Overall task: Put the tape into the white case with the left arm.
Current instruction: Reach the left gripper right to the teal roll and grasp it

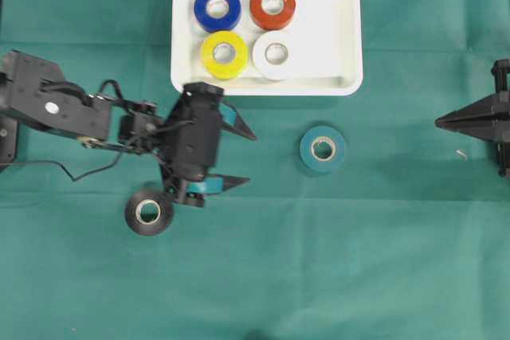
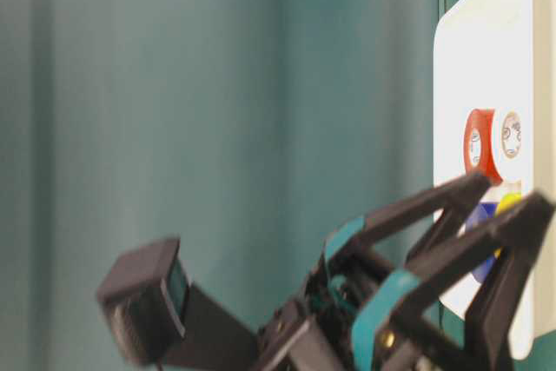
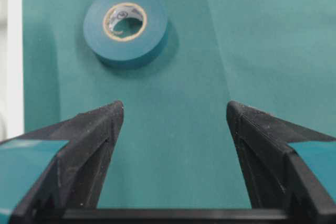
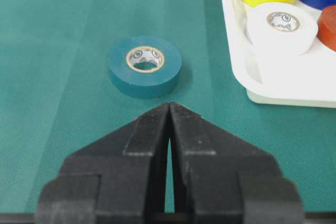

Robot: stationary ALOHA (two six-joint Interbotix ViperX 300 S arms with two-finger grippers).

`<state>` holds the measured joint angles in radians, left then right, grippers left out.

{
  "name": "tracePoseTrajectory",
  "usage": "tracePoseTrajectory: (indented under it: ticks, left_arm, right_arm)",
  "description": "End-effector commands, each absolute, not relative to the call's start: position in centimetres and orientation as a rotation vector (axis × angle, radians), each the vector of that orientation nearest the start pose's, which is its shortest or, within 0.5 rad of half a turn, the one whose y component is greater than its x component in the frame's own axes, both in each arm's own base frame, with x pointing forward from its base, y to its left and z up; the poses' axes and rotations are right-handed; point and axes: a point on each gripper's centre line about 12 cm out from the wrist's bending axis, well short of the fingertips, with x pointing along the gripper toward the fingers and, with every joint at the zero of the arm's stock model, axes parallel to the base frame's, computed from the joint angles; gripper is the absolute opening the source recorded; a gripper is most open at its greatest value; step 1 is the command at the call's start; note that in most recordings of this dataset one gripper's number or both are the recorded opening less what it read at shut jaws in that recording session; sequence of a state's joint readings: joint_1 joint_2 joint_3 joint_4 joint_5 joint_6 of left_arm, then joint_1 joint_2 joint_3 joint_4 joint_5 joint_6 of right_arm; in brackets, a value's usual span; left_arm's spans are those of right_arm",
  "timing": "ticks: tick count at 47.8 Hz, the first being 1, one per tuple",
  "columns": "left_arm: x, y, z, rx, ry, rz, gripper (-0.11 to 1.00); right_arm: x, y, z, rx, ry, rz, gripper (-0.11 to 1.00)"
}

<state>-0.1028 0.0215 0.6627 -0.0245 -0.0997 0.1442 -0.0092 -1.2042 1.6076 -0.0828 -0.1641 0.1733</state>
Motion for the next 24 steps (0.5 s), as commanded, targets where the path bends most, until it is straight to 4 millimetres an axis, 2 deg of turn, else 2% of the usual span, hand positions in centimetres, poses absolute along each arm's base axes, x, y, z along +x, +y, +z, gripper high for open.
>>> tracePoseTrajectory:
  ticks: [1, 24]
  left_arm:
    - [40.8, -4.2, 18.4, 0.143, 0.552, -0.132, 0.80]
    - [46.3, -5.0, 17.2, 0.155, 0.692, -0.148, 0.80]
  right_arm:
    - [13.4, 0.0, 14.8, 0.094, 0.231, -0.007, -0.09]
    - [13.4, 0.0, 14.8, 0.094, 0.229, -0.006, -0.09]
